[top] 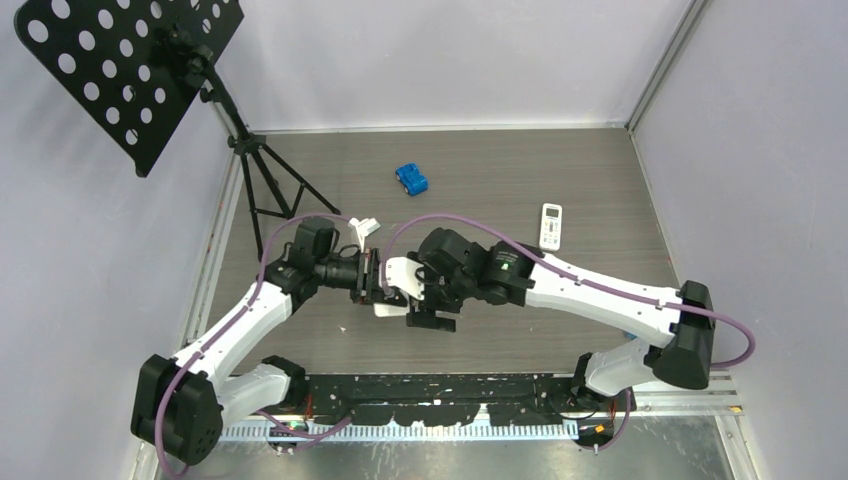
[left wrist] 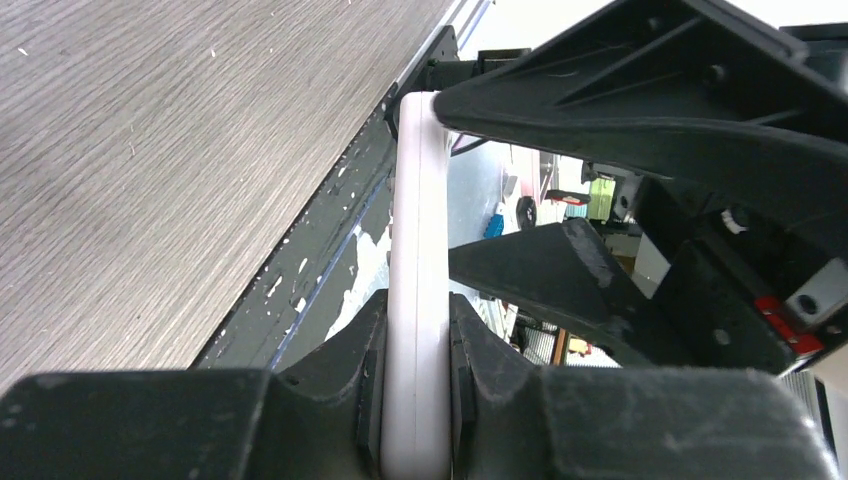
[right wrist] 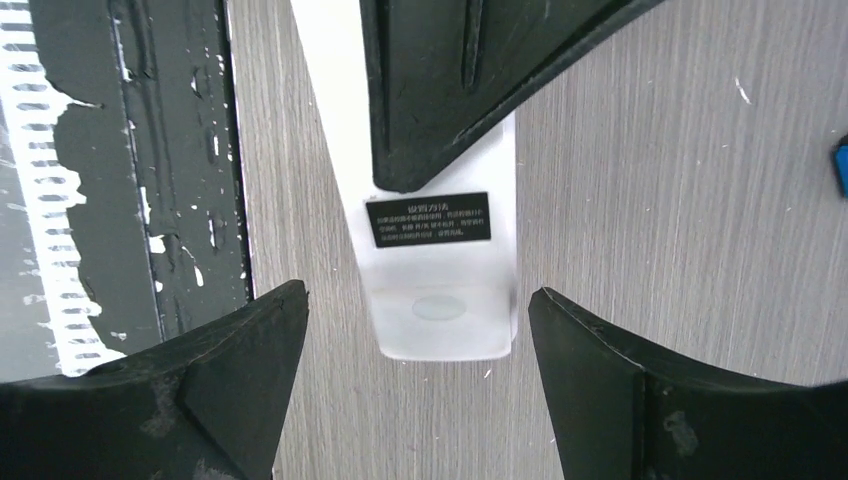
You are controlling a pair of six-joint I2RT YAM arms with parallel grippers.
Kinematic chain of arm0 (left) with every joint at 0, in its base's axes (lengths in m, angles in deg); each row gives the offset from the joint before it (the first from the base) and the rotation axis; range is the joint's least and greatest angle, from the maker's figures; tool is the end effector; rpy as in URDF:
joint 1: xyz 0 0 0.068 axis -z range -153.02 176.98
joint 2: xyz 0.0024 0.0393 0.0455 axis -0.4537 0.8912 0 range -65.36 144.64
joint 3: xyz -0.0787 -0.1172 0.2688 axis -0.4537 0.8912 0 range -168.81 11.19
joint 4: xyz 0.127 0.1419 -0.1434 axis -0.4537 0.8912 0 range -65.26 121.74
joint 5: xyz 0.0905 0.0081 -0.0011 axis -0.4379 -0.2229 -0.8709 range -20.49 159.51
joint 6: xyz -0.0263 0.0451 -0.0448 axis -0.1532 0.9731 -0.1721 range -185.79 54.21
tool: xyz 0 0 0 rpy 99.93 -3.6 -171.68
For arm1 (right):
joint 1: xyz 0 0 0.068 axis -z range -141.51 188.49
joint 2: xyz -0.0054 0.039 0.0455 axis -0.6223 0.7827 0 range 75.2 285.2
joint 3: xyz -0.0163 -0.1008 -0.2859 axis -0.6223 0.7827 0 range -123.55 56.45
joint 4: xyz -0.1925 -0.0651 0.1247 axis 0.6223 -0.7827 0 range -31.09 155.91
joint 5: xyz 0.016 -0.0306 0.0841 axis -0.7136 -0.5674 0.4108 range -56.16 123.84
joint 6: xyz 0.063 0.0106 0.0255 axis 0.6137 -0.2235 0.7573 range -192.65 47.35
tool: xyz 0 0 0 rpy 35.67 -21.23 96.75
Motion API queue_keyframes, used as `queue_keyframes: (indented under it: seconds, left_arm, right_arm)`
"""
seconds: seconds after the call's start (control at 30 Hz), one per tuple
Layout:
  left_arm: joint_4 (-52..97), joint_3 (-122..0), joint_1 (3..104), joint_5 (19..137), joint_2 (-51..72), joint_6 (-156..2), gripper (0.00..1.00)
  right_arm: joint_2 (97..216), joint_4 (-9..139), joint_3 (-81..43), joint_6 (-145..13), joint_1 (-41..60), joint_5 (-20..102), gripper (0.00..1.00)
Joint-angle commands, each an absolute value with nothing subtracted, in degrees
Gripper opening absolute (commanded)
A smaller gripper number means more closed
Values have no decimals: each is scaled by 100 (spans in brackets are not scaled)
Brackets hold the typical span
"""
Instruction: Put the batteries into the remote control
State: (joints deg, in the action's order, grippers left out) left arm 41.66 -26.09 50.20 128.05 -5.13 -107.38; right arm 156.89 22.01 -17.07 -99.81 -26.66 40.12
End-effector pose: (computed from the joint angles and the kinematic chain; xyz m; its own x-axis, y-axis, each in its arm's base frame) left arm 0.1453 -0.1137 0.2735 -0.9766 0.0422 -0.2111 0.2129 0.3334 -0.9184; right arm 0.1134 0.2596 0.3322 0.1298 -0.7996 -0.5864 -0.9790 -0.0094 -0.2038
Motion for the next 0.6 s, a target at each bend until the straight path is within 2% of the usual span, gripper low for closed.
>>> queue_keyframes:
  seconds: [0.0,0.17,0.27,0.43,0.57]
  left_arm:
    - [3875,-2880,5002,13030,-631,-10755,0]
    - [3865,-2936,5001,13020,-658,-10767,0]
    - [3808,-2959,4997,13028,-740,-10808,0]
    - [3496,-2992,4971,13045,-878,-11015,0]
    - [2960,-3000,4878,13173,-863,-11412,0]
  right_arm:
    - [15113,2596,-1585,-9693,-2690,4282,87]
    - [14044,3699,-808,-9145,-2671,4512,87]
    - [13432,4837,-232,-7725,-2512,4116,86]
    - [13459,5092,-206,-4895,-1363,4211,82]
    - [13578,5342,101,-3642,-549,5021,82]
